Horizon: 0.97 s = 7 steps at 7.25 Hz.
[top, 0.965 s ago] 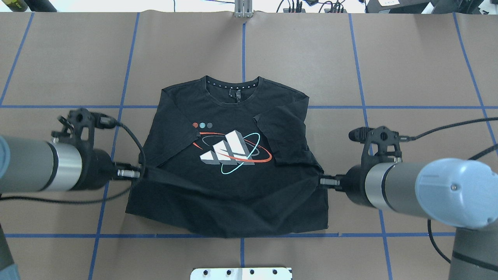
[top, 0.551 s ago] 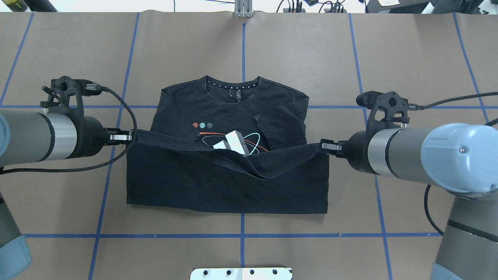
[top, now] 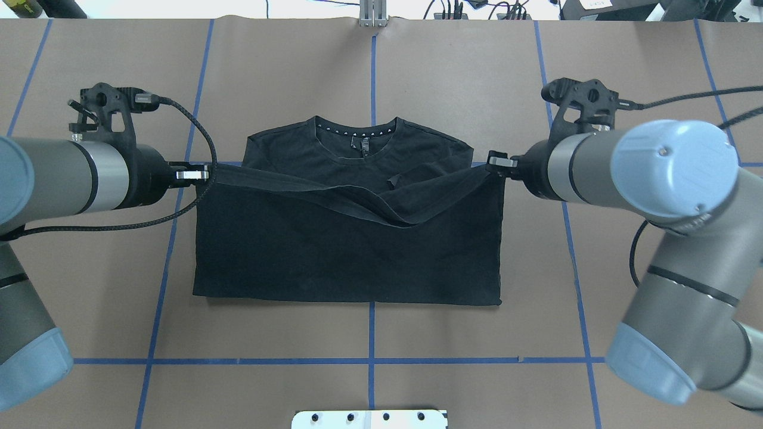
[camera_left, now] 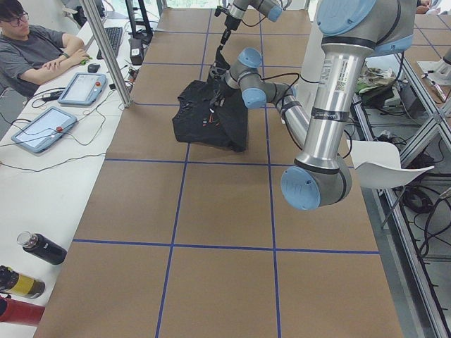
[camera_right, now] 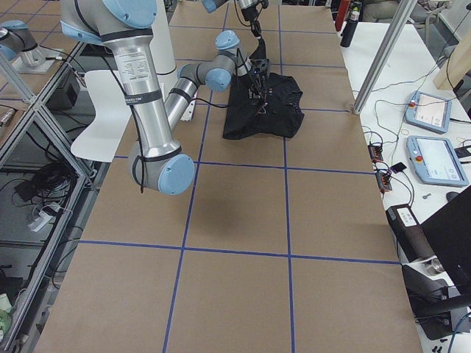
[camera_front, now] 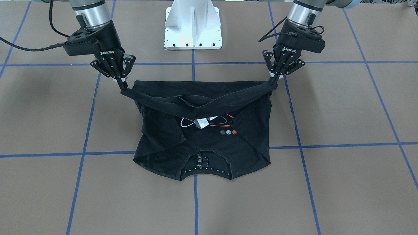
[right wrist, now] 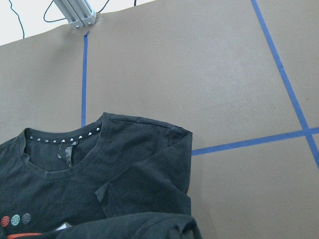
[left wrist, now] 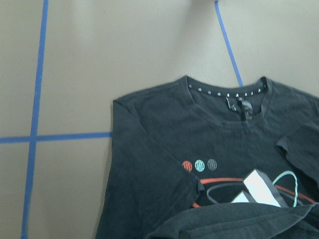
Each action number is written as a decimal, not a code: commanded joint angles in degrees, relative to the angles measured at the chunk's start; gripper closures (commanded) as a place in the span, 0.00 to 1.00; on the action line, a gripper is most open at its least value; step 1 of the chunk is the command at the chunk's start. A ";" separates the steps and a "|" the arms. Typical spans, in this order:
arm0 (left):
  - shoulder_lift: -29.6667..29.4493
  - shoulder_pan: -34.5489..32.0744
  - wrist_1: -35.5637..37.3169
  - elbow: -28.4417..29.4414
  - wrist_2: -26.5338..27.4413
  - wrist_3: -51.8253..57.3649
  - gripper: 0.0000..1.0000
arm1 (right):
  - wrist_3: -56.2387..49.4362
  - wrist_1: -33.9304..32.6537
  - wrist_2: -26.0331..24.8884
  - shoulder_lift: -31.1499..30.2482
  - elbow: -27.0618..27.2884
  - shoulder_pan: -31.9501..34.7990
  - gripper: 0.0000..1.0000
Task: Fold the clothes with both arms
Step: 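Lift the hem with both grippers and fold it toward the collar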
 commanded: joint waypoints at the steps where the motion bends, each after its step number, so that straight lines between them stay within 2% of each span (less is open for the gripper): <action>1: -2.71 -1.97 -0.02 3.91 0.02 0.04 1.00 | -0.63 0.22 -0.02 3.77 -6.19 2.21 1.00; 3: -8.16 -2.60 -1.33 12.86 2.73 0.13 1.00 | -3.09 0.40 -0.02 5.53 -9.62 3.71 1.00; 4: -8.97 -2.69 -4.21 16.99 3.36 0.13 1.00 | -3.10 0.57 -0.02 6.41 -11.03 3.98 1.00; 5: -8.97 -3.99 -7.03 19.56 3.36 0.13 1.00 | -2.92 0.57 -0.02 7.81 -13.65 3.98 1.00; 7: -10.89 -4.88 -7.76 23.87 3.36 3.88 1.00 | -3.01 0.66 -0.71 8.00 -16.31 3.98 1.00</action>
